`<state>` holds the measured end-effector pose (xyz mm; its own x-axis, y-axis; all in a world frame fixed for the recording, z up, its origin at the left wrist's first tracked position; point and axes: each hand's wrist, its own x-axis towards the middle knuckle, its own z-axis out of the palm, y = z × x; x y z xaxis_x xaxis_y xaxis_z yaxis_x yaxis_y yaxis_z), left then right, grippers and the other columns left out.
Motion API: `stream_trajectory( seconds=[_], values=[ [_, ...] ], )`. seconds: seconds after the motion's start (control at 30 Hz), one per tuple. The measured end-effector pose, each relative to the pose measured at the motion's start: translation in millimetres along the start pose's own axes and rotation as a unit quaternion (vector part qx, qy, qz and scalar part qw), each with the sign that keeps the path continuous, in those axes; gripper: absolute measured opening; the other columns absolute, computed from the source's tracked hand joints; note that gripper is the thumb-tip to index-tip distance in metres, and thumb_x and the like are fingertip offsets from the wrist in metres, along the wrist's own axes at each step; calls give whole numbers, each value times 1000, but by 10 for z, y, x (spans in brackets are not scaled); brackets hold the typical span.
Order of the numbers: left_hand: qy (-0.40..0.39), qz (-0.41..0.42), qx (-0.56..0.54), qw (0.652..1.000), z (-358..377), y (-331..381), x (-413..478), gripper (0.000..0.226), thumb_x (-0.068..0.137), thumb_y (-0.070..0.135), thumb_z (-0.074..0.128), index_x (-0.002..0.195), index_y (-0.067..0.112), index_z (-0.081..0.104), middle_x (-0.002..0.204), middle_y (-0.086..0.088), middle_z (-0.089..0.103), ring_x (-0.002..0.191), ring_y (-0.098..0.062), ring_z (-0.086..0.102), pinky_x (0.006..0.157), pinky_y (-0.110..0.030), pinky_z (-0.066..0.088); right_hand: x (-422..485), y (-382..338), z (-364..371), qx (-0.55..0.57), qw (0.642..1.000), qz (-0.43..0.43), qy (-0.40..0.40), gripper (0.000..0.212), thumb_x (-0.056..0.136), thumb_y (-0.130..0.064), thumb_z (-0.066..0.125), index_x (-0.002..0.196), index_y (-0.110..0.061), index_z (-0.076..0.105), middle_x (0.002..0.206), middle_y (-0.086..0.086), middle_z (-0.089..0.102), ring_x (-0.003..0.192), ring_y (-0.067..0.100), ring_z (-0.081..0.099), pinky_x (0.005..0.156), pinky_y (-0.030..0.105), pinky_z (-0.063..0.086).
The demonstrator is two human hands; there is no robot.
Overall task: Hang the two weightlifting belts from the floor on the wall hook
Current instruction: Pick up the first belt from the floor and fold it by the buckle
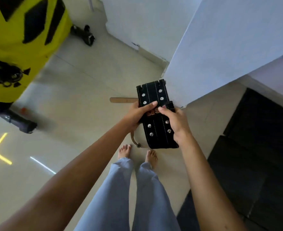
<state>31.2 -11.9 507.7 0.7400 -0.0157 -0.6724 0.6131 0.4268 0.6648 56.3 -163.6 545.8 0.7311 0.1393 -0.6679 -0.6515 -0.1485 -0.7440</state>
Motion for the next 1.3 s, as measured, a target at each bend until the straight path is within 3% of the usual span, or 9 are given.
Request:
stream_trajectory(
  seconds=[0.1, 0.23, 0.43, 0.53, 0.7, 0.83, 0.97, 1.17, 1.3],
  values=[
    [-10, 11, -30, 999, 190, 284, -506, 58, 74, 21, 76, 121, -7, 56, 105, -19, 69, 92, -31, 69, 79, -38, 58, -533, -369, -52, 16, 999, -31, 31, 4, 81, -17, 73, 85, -15, 73, 85, 9, 75, 78, 25, 74, 67, 35, 59],
    [-40, 37, 0, 999, 384, 473, -1078, 47, 74, 24, 76, 111, -4, 64, 106, -22, 68, 98, -37, 65, 88, -46, 55, -1114, -697, -87, 30, 996, -59, 67, 19, 80, -22, 75, 93, -9, 71, 93, 14, 75, 87, 31, 73, 75, 43, 62],
    [-58, 152, 63, 985, 711, 917, -1678, 33, 77, 21, 74, 102, 1, 69, 91, -13, 74, 86, -29, 71, 78, -39, 57, -1702, -1214, -220, 29, 995, -87, 26, 29, 72, -25, 82, 93, -8, 75, 91, 14, 78, 85, 30, 76, 79, 43, 61],
    [-88, 204, 90, 971, 834, 1155, -1903, 21, 78, 16, 71, 96, 4, 71, 84, -9, 75, 78, -27, 72, 71, -34, 57, -1802, -1641, -321, 28, 992, -122, 13, 23, 74, -20, 81, 92, -6, 75, 90, 14, 77, 81, 30, 75, 74, 38, 62],
    [-100, 259, 106, 955, 960, 1391, -2162, 27, 74, 15, 72, 97, 1, 71, 86, -10, 75, 79, -27, 72, 69, -29, 57, -1806, -2222, -410, 85, 987, -133, 1, 42, 73, -24, 82, 106, 0, 72, 109, 22, 73, 97, 37, 72, 88, 53, 57],
    [-66, 289, 89, 951, 918, 1475, -2220, 32, 74, 17, 73, 100, -2, 69, 91, -17, 74, 82, -31, 72, 73, -34, 56, -1920, -2062, -286, 57, 984, -155, -69, 37, 78, -19, 78, 111, -2, 71, 113, 24, 71, 102, 41, 69, 90, 52, 56],
    [-55, 316, 81, 944, 830, 1485, -2236, 28, 76, 15, 72, 96, -4, 69, 89, -19, 73, 79, -30, 72, 71, -33, 57, -2134, -1485, -146, 83, 975, -175, -112, 33, 82, -20, 74, 113, -9, 71, 111, 17, 74, 104, 33, 71, 96, 48, 54],
    [-46, 313, 87, 945, 784, 1510, -2209, 33, 74, 18, 73, 95, -6, 68, 91, -22, 72, 79, -31, 71, 75, -35, 56, -2313, -889, 31, 22, 980, -172, -98, 27, 77, -8, 77, 102, -19, 75, 105, 8, 77, 101, 25, 72, 90, 36, 55],
    [-79, 307, 112, 942, 817, 1490, -2206, 37, 75, 22, 74, 98, -6, 68, 98, -30, 70, 86, -41, 70, 82, -46, 54, -2213, -1301, -112, 92, 972, -200, -77, 34, 81, -20, 75, 112, -9, 71, 109, 16, 75, 103, 32, 71, 94, 45, 55]
  ],
)
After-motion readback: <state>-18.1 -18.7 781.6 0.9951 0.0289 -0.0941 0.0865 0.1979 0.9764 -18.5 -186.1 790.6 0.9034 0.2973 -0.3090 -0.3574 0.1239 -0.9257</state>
